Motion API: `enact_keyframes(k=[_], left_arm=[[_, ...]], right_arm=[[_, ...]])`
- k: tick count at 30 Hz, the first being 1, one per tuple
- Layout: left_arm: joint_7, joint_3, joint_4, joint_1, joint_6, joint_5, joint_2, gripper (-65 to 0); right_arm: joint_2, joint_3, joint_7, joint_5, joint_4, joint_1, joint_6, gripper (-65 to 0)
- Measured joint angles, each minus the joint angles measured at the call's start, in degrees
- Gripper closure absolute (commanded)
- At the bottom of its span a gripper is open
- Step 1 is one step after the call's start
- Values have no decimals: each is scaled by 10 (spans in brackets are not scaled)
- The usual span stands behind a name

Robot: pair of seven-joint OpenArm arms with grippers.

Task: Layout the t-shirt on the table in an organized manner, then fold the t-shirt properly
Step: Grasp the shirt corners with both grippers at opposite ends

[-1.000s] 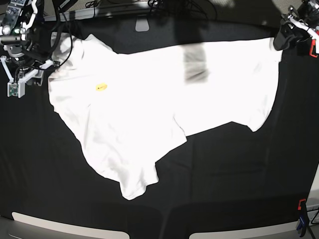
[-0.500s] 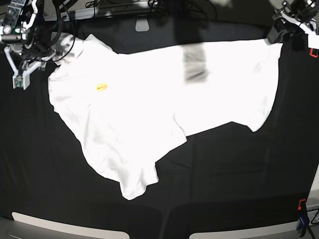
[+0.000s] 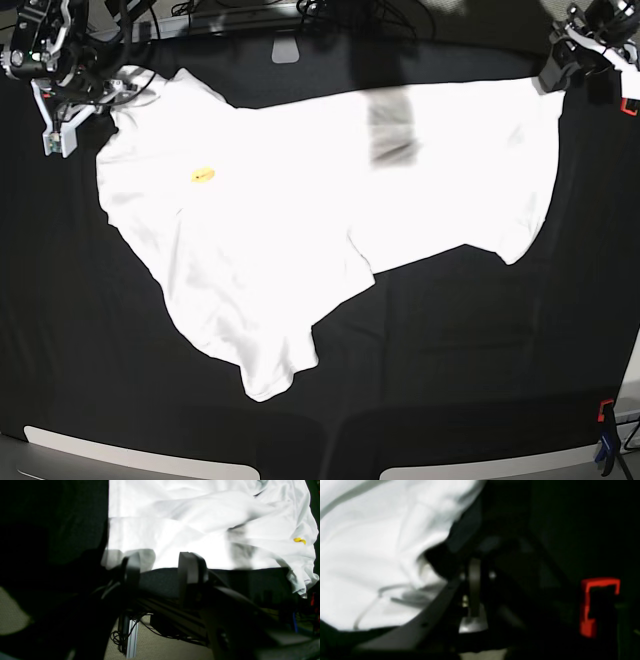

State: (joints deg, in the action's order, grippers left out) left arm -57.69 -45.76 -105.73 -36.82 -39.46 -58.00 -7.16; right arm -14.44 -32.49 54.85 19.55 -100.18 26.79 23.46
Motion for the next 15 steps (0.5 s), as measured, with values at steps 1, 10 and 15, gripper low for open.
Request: enact_keyframes(k=[1, 10, 15], left_arm=[[0, 0, 0, 0, 0, 0, 0, -193], [0, 0, 0, 0, 0, 0, 0, -139], [11, 0, 0, 0, 0, 0, 0, -139]], right_arm=[[0, 0, -6, 0, 0, 0, 2, 0], [5, -31, 5, 4, -68, 2, 61, 0], [2, -97, 9, 85, -103, 0, 61, 0]])
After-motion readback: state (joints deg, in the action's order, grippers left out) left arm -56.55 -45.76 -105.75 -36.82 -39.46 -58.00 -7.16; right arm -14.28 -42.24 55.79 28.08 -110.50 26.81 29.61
